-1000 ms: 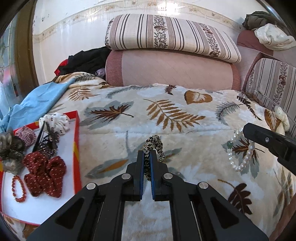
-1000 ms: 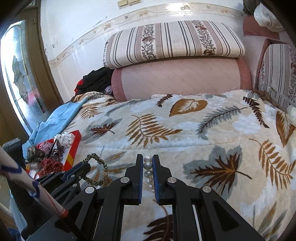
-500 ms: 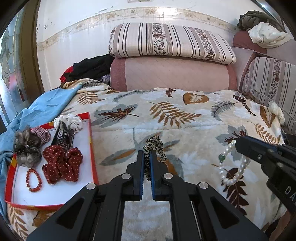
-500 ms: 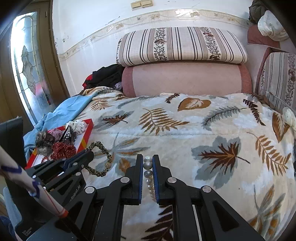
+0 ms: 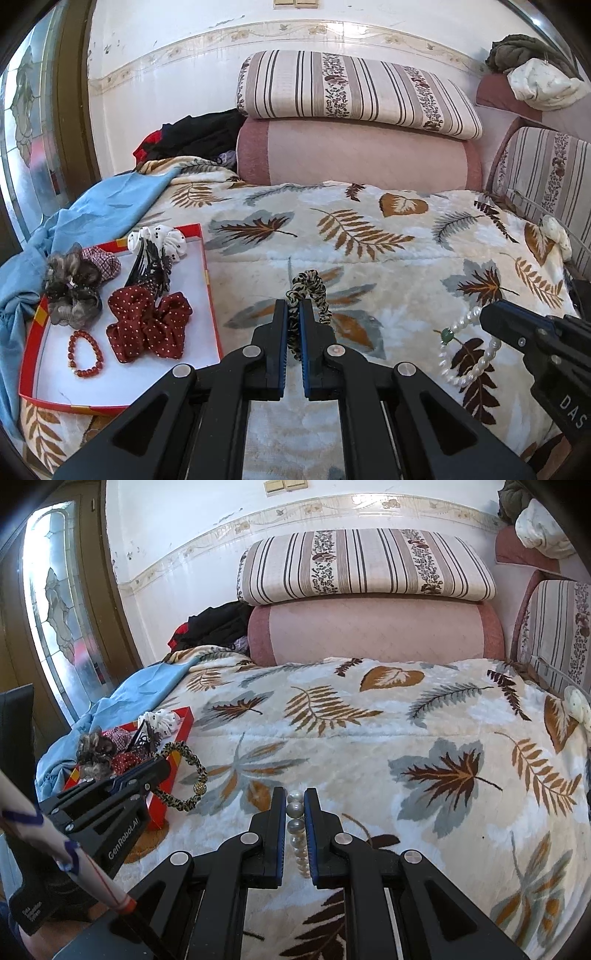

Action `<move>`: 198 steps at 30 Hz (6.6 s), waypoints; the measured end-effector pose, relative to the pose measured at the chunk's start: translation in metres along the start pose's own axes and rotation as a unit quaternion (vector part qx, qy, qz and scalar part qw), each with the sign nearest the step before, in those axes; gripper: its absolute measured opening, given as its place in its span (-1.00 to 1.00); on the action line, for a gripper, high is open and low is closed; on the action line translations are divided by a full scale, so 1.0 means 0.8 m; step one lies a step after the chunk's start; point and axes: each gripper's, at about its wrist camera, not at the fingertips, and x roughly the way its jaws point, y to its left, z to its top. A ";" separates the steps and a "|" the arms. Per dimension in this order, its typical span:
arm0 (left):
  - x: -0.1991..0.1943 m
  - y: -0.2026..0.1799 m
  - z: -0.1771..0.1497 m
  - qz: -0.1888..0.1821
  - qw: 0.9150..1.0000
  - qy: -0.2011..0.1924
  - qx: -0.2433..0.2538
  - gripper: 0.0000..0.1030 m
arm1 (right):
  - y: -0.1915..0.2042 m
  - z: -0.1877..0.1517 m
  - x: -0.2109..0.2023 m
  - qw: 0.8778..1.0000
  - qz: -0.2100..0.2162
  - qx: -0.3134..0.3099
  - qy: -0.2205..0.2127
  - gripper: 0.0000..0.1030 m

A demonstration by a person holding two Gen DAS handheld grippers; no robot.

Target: Organize jewelry

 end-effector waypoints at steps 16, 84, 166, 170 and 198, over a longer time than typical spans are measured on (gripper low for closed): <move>0.015 0.019 0.000 -0.015 0.999 0.015 -0.028 -0.89 | 0.001 0.011 0.008 1.000 0.010 0.021 0.012 -0.79; 0.014 0.281 -0.034 0.141 0.971 0.074 -0.178 -0.73 | 0.272 0.022 0.161 0.981 0.116 -0.105 0.115 -0.77; -0.211 0.178 -0.048 0.249 0.955 0.084 -0.136 1.00 | 0.200 -0.038 -0.108 0.980 0.016 -0.196 0.033 0.84; -0.213 0.179 -0.049 0.251 0.954 0.084 -0.137 1.00 | 0.200 -0.039 -0.108 0.980 0.016 -0.197 0.034 0.84; -0.213 0.183 -0.050 0.251 0.955 0.083 -0.138 1.00 | 0.201 -0.042 -0.107 0.979 0.018 -0.200 0.035 0.84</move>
